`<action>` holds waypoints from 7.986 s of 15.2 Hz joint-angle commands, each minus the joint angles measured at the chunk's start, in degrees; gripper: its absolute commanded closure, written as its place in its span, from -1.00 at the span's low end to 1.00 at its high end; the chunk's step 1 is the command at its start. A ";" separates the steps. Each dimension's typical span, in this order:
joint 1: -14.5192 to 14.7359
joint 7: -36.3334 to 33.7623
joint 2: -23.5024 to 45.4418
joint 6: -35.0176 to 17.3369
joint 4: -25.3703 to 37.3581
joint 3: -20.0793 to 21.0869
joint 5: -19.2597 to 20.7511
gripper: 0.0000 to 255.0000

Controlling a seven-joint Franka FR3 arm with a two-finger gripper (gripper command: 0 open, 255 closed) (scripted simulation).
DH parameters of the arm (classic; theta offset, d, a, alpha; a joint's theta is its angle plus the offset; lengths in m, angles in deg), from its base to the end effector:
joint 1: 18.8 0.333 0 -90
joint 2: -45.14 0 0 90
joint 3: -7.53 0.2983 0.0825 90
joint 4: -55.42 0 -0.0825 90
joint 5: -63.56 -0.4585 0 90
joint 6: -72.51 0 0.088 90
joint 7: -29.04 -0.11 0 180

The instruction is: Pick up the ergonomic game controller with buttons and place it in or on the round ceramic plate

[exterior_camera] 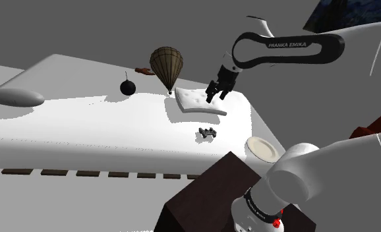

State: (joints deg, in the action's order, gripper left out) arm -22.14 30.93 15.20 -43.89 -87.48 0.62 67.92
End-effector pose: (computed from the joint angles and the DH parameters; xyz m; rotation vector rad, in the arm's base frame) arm 0.4639 -0.0864 0.4235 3.1218 -0.1559 0.0885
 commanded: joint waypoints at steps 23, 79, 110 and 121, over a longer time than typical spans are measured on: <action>-7.16 20.38 49.72 -32.82 13.99 -7.79 -11.01 -1.00; -17.31 31.23 59.11 -33.58 21.87 -7.36 -14.09 1.00; -52.26 71.79 63.78 -34.13 26.23 -8.86 -19.85 1.00; -54.32 73.35 70.84 -38.89 28.62 -6.19 -22.17 1.00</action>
State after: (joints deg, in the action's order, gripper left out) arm -76.35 104.11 85.21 -82.68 -58.66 -5.91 45.88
